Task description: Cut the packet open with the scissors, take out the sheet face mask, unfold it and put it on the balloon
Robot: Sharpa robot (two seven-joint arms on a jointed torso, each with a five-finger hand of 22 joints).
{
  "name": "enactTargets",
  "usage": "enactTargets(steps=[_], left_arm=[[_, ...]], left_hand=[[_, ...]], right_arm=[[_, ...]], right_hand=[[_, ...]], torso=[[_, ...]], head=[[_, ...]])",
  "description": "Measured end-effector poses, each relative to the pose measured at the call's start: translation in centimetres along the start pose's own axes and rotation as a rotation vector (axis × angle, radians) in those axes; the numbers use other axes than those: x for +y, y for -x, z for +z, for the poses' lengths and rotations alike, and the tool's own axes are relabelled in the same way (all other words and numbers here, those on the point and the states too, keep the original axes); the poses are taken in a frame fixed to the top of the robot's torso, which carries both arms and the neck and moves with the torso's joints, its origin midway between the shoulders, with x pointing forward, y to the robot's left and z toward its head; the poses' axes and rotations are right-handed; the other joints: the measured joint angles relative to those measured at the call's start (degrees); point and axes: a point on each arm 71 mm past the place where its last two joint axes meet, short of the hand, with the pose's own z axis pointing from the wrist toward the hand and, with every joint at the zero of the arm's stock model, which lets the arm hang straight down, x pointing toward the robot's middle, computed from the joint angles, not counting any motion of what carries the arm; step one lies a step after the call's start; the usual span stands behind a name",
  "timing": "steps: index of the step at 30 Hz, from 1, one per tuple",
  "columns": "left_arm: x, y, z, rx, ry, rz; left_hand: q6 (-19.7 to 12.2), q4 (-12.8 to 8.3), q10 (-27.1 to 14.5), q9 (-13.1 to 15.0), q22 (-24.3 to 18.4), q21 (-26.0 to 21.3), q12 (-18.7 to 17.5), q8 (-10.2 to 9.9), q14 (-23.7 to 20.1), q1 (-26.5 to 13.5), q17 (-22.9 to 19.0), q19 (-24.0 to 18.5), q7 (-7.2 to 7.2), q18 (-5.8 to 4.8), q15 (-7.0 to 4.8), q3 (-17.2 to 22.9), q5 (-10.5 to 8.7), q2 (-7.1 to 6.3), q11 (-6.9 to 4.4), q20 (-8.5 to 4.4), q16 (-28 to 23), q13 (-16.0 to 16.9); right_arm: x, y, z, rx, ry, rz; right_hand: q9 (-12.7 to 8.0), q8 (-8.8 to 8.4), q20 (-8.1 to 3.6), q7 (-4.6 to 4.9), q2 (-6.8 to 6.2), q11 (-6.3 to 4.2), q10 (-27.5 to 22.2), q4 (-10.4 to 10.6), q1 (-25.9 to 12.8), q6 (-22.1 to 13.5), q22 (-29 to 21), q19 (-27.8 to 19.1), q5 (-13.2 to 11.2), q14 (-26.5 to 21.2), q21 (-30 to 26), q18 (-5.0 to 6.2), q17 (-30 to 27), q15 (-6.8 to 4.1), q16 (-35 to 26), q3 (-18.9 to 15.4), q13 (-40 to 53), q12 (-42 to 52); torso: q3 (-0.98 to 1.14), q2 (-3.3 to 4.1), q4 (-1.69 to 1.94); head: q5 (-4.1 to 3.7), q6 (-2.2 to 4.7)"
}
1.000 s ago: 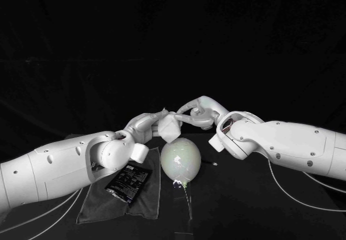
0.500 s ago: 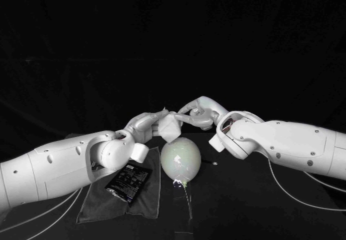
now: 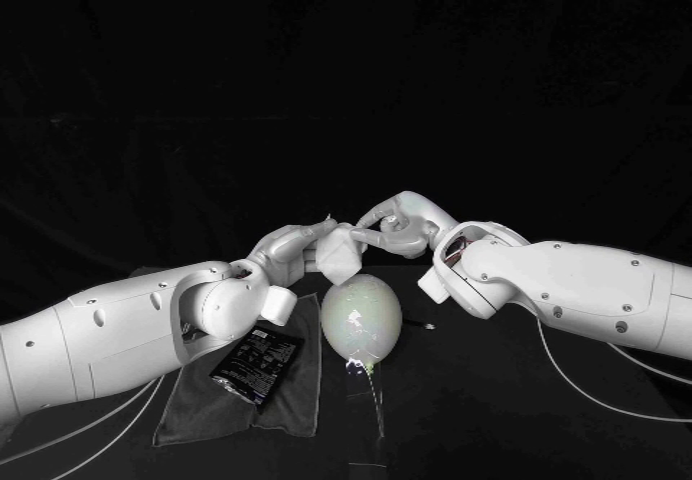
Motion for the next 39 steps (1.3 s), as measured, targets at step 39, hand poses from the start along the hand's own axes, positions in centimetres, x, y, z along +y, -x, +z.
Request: enactTargets(steps=[39], left_arm=[[0.0, 0.12, -0.02, -0.003, 0.002, 0.003]], left_hand=[[0.0, 0.0, 0.2, 0.1, -0.2, 0.0, 0.0, 0.2, 0.0, 0.0, 0.1, 0.2, 0.0, -0.4, 0.01, 0.0, 0.0, 0.0, -0.21, 0.2, 0.2, 0.0]], right_arm=[[0.02, 0.38, -0.59, -0.014, 0.018, -0.036]], right_hand=[[3.1, 4.99, -1.31, -1.45, 0.18, -0.5, 0.1, -3.0, 3.1, 1.4, 0.0, 0.1, -0.4, 0.0, 2.8, 0.0, 0.0, -1.39, 0.6, 2.2, -0.1, 3.1]], torso=[[-0.02, 0.01, 0.03]], head=[[0.04, -0.14]])
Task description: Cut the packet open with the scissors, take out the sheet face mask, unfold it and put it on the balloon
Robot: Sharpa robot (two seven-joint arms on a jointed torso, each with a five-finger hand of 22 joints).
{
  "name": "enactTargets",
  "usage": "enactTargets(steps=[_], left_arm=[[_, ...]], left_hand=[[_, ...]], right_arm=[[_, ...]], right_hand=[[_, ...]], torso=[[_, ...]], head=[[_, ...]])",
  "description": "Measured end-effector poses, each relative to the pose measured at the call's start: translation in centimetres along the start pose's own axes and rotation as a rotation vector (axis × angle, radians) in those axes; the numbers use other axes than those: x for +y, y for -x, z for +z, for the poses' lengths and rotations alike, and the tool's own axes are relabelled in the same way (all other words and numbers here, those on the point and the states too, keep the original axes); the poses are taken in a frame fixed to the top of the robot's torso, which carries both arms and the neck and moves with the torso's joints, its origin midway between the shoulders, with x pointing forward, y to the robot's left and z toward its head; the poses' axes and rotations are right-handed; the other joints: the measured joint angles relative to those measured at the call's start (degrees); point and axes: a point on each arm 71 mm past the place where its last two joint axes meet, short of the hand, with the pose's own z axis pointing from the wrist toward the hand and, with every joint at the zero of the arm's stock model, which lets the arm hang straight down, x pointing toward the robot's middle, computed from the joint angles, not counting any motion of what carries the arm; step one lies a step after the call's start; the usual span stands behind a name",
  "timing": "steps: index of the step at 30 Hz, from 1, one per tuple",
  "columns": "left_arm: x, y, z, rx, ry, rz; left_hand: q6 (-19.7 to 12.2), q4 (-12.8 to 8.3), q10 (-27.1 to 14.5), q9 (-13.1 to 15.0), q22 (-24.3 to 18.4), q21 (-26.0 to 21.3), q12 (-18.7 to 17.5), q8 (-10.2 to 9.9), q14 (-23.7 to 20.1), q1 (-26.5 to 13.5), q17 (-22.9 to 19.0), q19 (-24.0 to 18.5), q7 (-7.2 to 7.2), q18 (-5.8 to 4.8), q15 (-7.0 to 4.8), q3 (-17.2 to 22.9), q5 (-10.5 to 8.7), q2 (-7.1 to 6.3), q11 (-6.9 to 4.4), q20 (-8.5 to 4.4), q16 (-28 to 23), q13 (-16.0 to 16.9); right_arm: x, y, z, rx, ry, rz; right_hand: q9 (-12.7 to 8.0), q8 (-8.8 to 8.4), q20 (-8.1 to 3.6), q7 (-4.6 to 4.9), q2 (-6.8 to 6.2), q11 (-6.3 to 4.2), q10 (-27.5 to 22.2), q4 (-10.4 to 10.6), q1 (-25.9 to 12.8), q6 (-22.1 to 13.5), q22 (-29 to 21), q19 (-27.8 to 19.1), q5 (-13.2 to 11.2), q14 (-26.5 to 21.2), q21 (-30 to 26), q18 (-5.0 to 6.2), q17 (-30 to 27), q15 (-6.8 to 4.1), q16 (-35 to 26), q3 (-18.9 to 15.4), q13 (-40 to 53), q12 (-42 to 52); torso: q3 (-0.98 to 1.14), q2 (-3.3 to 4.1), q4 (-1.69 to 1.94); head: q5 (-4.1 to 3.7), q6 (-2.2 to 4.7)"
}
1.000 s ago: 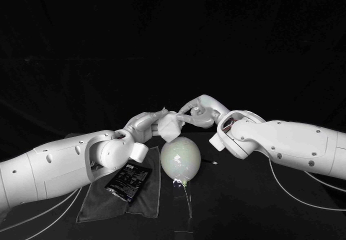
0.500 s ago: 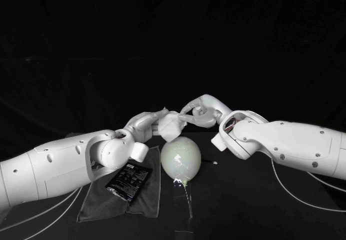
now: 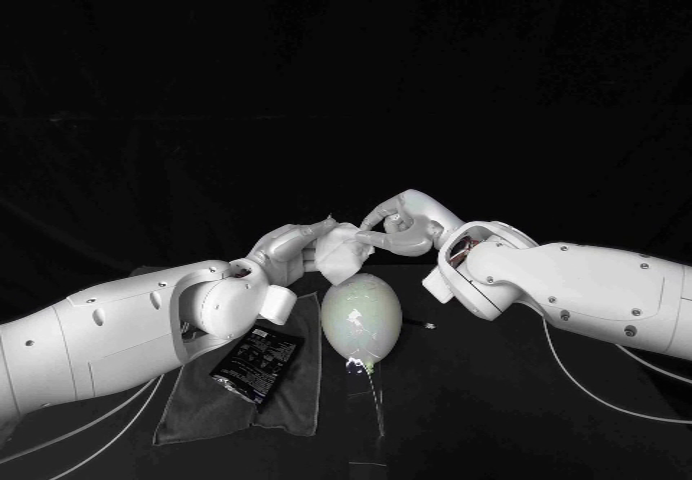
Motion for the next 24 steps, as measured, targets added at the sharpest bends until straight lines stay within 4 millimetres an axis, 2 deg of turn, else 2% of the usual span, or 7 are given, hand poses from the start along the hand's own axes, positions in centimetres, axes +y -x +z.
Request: enactTargets(steps=[4, 24], left_arm=[[0.0, 0.01, 0.0, 0.0, 0.0, 0.0], [-0.07, 0.55, -0.01, -0.014, -0.001, 0.005]], left_hand=[[0.0, -0.2, 0.0, 0.0, -0.1, 0.0, 0.0, 0.0, 0.0, 0.0, 0.0, 0.0, 0.0, -0.02, 0.0, 0.2, 0.0, 0.0, 0.0, 0.0, 0.0, 0.0], [0.0, -0.2, 0.0, 0.0, -0.1, 0.0, 0.0, 0.0, 0.0, 0.0, 0.0, 0.0, 0.0, -0.06, 0.0, 0.2, 0.0, 0.0, 0.0, 0.0, 0.0, 0.0]], right_arm=[[0.02, -0.01, -0.02, 0.001, 0.003, -0.006], [-0.02, 0.05, -0.21, 0.001, 0.012, -0.038]], right_hand=[[0.0, 0.04, -0.4, 0.0, 0.0, 0.19, 0.2, -0.2, 0.0, 0.0, 0.0, 0.0, -0.1, 0.0, 0.2, 0.0, 0.0, -0.01, 0.0, 0.3, 0.0, 0.0], [0.0, 0.75, -0.4, 0.11, -0.16, 0.19, 0.6, -0.7, 0.2, -0.3, 0.0, 0.0, 0.1, 0.0, 1.5, -0.01, 0.0, -0.4, 0.3, 1.1, 0.0, 0.8]], torso=[[0.01, 0.0, 0.0], [0.02, -0.01, -0.02]], head=[[0.16, 0.04], [0.42, 0.07]])
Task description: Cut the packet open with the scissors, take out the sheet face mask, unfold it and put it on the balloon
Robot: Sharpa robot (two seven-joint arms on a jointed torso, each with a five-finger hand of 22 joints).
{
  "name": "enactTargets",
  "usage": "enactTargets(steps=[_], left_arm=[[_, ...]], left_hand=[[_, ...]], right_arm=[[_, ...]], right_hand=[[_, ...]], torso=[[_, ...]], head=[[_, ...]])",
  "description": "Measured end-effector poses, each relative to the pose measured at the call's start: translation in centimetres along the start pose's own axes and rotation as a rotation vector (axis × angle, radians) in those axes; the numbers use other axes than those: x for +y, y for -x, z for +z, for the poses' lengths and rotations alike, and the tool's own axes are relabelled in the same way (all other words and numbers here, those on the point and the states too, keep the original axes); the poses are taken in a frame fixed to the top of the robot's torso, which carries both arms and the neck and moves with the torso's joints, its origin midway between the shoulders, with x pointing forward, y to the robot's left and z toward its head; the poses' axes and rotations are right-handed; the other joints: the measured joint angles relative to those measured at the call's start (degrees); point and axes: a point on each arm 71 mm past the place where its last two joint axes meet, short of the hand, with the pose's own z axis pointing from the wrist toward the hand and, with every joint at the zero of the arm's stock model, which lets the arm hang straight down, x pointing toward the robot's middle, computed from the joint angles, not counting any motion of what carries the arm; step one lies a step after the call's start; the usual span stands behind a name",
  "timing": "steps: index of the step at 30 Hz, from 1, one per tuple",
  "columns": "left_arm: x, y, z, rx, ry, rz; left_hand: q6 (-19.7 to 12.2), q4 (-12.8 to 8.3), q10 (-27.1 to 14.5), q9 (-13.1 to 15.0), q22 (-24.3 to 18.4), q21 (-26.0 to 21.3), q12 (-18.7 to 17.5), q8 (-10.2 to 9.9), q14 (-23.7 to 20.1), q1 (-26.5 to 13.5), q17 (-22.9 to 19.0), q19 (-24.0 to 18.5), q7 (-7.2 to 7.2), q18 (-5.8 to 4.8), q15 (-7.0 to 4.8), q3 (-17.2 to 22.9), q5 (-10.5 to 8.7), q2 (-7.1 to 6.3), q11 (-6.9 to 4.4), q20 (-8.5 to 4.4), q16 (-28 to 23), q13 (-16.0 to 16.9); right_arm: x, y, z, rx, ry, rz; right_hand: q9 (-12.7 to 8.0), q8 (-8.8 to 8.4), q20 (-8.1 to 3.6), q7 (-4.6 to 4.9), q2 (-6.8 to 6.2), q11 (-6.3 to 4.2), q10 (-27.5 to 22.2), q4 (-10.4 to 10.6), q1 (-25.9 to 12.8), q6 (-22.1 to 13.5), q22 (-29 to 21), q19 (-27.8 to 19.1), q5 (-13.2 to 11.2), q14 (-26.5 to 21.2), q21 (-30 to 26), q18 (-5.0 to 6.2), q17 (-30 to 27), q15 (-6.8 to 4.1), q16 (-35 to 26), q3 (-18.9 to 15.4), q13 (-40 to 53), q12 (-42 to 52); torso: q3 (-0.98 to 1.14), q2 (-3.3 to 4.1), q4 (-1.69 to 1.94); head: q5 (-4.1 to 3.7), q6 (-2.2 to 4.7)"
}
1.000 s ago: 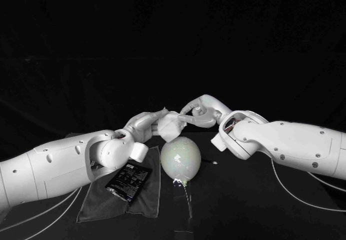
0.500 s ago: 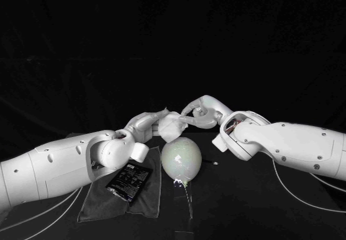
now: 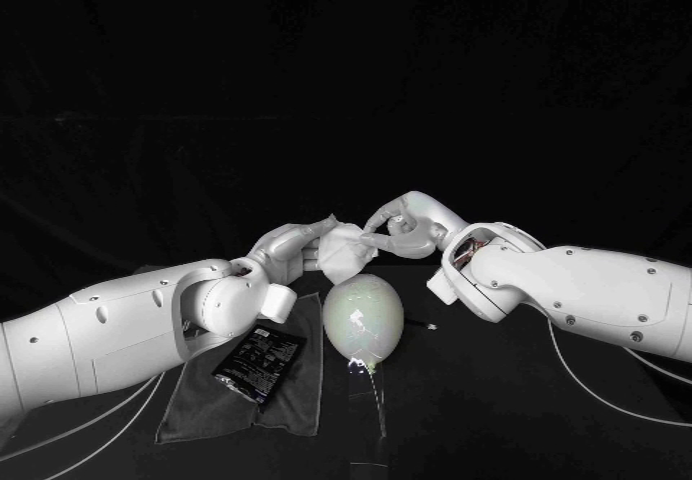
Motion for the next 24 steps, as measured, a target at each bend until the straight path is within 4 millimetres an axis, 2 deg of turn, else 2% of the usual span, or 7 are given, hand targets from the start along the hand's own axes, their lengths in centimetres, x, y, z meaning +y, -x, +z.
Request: enactTargets(steps=[24], left_arm=[[0.03, 0.25, -0.1, -0.01, 0.007, -0.013]], left_hand=[[0.0, 0.4, 0.0, 0.0, 0.0, 0.0, 0.0, 0.0, 0.0, 0.0, 0.2, 0.7, 0.0, -0.02, 0.0, 0.4, 0.0, 0.0, 0.0, -0.29, 0.0, 0.0]], right_arm=[[-0.07, 0.17, -0.09, -0.027, -0.002, -0.01]], right_hand=[[0.0, 0.01, 0.02, -0.06, -0.06, -0.11, 0.1, -0.4, 0.1, -0.1, 0.0, 0.0, -0.2, 0.1, 0.5, 0.0, 0.0, -0.08, 0.3, 0.7, 0.0, 0.5]], torso=[[-0.01, 0.01, 0.02]], head=[[0.12, -0.07]])
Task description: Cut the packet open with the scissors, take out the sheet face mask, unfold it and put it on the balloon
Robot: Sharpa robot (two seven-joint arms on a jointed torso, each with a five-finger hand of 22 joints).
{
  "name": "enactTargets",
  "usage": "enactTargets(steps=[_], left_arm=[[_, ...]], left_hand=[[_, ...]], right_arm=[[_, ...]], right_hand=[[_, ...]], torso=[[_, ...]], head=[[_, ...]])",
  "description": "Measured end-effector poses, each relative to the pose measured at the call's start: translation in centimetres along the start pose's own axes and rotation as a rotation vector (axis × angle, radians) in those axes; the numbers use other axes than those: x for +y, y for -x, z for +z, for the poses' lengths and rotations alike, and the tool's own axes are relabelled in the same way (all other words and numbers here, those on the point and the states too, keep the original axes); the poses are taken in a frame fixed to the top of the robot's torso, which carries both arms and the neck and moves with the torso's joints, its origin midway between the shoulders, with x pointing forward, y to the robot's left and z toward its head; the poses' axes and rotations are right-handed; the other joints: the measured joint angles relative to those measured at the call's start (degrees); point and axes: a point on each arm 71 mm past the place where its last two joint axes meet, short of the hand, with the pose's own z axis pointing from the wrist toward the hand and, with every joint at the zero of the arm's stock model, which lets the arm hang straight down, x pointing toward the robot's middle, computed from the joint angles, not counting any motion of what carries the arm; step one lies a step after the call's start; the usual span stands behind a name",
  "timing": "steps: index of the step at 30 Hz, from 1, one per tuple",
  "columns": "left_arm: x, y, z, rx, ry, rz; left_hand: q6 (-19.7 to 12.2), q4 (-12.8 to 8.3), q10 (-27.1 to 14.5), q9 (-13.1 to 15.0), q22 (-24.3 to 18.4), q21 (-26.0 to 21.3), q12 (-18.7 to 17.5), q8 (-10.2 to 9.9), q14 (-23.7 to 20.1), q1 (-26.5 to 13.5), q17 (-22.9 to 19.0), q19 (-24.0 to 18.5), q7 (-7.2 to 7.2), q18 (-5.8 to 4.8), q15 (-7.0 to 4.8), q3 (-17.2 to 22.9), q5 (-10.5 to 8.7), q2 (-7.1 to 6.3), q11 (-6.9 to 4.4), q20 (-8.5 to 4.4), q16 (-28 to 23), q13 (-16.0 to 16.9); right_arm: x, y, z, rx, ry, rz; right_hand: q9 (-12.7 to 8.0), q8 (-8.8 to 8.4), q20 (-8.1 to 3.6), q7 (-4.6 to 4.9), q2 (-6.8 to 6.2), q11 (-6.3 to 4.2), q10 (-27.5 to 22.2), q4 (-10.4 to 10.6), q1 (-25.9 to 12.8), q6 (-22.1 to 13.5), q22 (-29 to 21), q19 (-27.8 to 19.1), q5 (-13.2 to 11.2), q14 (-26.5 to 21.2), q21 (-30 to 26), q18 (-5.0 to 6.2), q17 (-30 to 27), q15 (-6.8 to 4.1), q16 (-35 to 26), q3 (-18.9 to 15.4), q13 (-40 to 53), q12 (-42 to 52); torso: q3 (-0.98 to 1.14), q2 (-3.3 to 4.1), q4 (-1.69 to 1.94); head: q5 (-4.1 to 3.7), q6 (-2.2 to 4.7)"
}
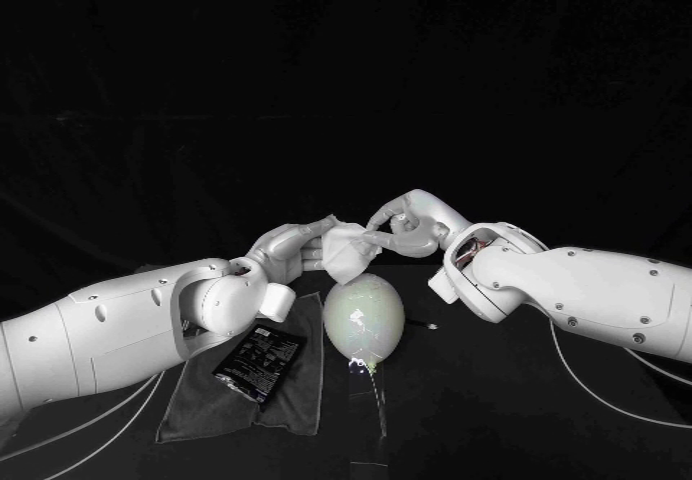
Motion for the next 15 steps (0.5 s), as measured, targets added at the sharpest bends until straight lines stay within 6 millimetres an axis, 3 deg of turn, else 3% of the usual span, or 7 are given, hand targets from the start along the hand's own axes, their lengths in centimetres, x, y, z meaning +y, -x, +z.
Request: enactTargets(steps=[5, 7, 15], left_arm=[[0.02, 0.01, 0.0, -0.002, 0.002, -0.011], [0.03, 0.01, 0.0, -0.003, 0.004, -0.017], [0.06, 0.07, -0.02, -0.009, 0.009, -0.041]], left_hand=[[0.0, 0.6, 0.0, 0.0, 0.0, 0.0, 0.0, 0.0, 0.2, -0.3, 0.1, 0.0, 0.0, -0.01, 0.18, 0.0, 0.0, 0.32, 0.0, 0.0, 0.0, 0.0], [-0.2, 1.5, 0.0, 0.0, -0.1, 0.0, 0.0, 0.0, 0.2, -0.8, 0.1, 0.0, -0.15, -0.01, 0.2, -0.2, 0.0, 0.81, 0.02, 0.0, 0.0, 0.0], [-0.8, 6.2, -0.7, -0.1, -0.2, 0.0, 0.0, 0.0, 0.3, -5.6, 0.3, 0.5, -0.2, -0.02, 0.33, -1.3, 0.0, -0.01, 0.72, -0.1, 0.0, 0.0]], right_arm=[[0.03, -0.04, 0.02, -0.001, 0.0, 0.0], [0.04, -0.06, 0.02, -0.002, 0.0, 0.0], [0.04, -0.06, 0.02, -0.004, -0.001, 0.0]], right_hand=[[0.0, 0.0, 0.0, 0.0, 0.0, 0.0, 0.0, 0.0, 0.0, 0.0, 0.0, 0.0, 0.0, 0.0, 0.0, 0.0, 0.0, 0.0, 0.0, 0.0, 0.0, 0.0], [0.0, 0.0, 0.01, 0.0, 0.0, 0.0, 0.0, 0.0, 0.0, 0.0, 0.0, 0.0, 0.1, 0.0, 0.0, 0.0, 0.0, 0.01, 0.0, 0.0, 0.0, 0.0], [0.0, 0.0, -0.03, -0.01, 0.0, 0.01, -0.1, -0.1, 0.0, 0.0, 0.0, 0.0, 0.2, 0.0, 0.0, 0.0, 0.0, 0.02, 0.2, 0.1, 0.0, 0.0]], torso=[[0.0, 0.01, -0.01], [0.0, 0.01, -0.02], [-0.01, 0.0, -0.02]], head=[[0.01, 0.0], [0.01, 0.0], [0.01, -0.07]])
